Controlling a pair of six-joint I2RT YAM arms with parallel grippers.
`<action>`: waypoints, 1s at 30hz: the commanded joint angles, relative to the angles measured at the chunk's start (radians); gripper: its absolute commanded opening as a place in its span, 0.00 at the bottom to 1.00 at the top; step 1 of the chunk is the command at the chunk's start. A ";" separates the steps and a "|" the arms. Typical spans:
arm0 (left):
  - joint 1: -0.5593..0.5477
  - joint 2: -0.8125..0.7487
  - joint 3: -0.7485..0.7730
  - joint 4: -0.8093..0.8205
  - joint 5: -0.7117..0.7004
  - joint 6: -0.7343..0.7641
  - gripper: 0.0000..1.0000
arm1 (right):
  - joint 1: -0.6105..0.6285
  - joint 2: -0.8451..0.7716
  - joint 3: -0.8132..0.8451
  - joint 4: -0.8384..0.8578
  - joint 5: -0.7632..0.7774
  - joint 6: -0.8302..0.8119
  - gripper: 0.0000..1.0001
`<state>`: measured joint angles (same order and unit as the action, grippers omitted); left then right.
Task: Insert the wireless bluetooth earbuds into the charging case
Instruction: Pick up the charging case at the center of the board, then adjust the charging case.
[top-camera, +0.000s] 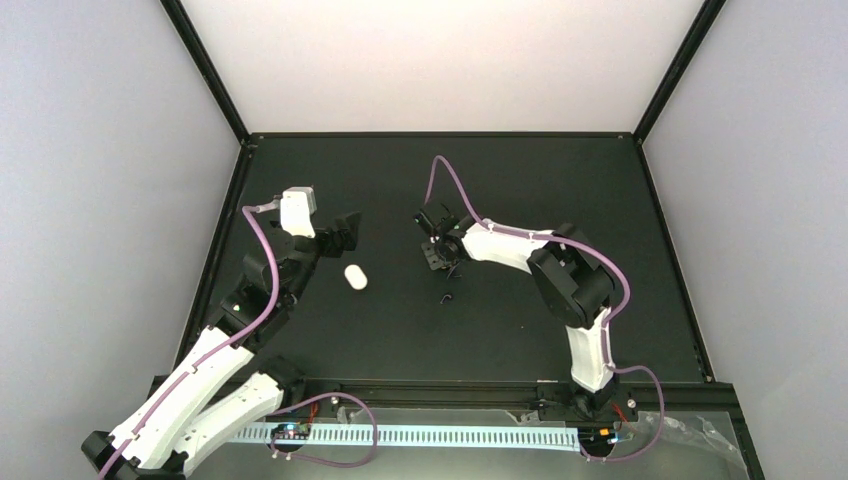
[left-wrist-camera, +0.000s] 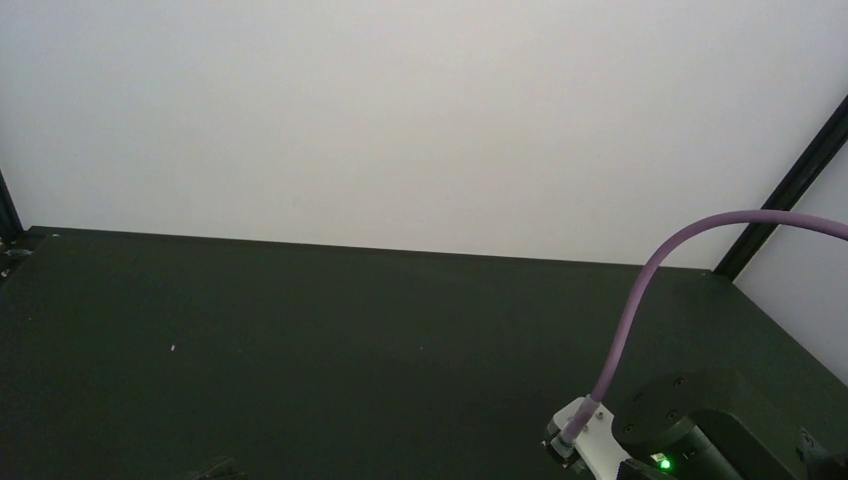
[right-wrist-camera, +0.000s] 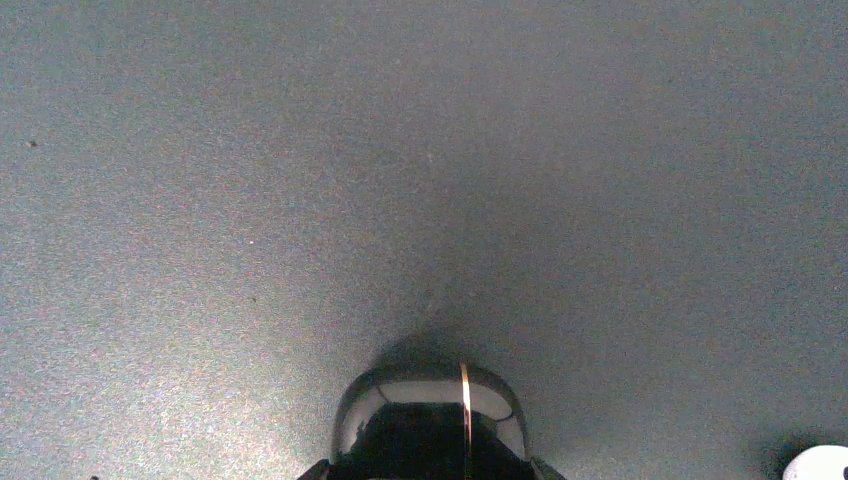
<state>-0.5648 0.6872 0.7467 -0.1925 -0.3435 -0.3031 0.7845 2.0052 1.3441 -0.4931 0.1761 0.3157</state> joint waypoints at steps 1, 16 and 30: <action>-0.006 -0.001 0.006 0.007 -0.006 0.013 0.99 | 0.004 -0.034 -0.048 0.028 0.029 -0.009 0.39; -0.010 -0.042 -0.049 0.089 0.038 -0.025 0.99 | 0.056 -0.603 -0.318 0.181 0.044 -0.172 0.37; -0.018 0.142 0.116 -0.061 0.832 -0.079 0.99 | 0.377 -1.051 -0.492 0.119 0.258 -0.480 0.38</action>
<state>-0.5774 0.7952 0.8188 -0.1894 0.2012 -0.3397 1.1095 1.0126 0.8780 -0.3431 0.3408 -0.0677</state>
